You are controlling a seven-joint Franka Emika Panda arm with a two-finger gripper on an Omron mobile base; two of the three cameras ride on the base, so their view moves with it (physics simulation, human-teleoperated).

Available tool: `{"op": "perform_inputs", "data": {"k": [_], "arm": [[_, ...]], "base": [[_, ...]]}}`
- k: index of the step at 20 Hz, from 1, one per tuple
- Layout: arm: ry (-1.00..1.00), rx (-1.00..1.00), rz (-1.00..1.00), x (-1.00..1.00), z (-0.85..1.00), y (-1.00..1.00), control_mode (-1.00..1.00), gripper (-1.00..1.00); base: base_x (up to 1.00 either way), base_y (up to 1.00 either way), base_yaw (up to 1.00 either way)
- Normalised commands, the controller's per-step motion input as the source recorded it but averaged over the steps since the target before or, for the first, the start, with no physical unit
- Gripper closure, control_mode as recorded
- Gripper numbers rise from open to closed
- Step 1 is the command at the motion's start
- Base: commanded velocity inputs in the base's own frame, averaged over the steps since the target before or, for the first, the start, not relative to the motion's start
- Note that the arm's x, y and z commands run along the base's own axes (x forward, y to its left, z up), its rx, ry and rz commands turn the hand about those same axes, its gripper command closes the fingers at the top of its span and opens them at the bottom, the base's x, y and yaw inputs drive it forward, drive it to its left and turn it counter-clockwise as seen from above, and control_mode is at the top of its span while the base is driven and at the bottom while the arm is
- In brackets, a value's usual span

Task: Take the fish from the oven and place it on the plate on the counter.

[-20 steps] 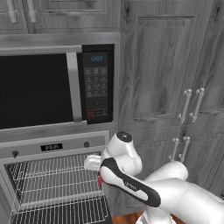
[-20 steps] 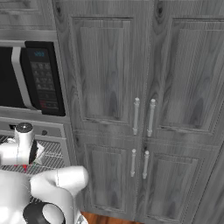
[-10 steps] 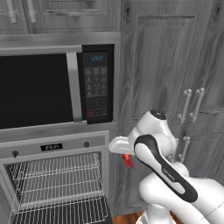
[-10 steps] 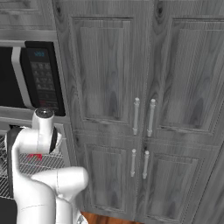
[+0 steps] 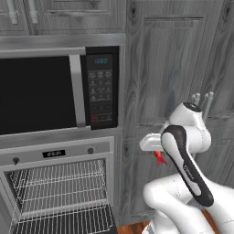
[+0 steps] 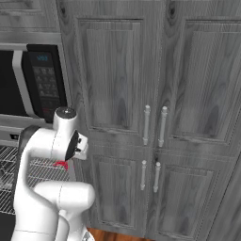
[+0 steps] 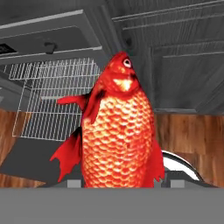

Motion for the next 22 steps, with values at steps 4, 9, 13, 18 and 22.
{"op": "perform_inputs", "data": {"k": [4, 9, 13, 18, 22], "arm": [[0.00, -0.21, 0.02, -0.06, 0.71, -0.53, -1.00, 1.00], [-0.04, -0.19, 0.03, -0.28, 0.68, -0.05, -1.00, 1.00], [-0.07, -0.15, 0.00, -0.43, 0.70, 0.06, -1.00, 1.00], [-0.03, -0.03, 0.01, -0.22, 0.29, 0.01, -1.00, 1.00], [-0.02, 0.00, 0.00, -0.02, 0.00, 0.00, -1.00, 1.00]], "base": [[0.00, 0.00, 0.00], [0.00, 0.00, 0.00], [0.00, 0.00, 0.00], [0.00, 0.00, 0.00], [0.00, 0.00, 0.00]]}}
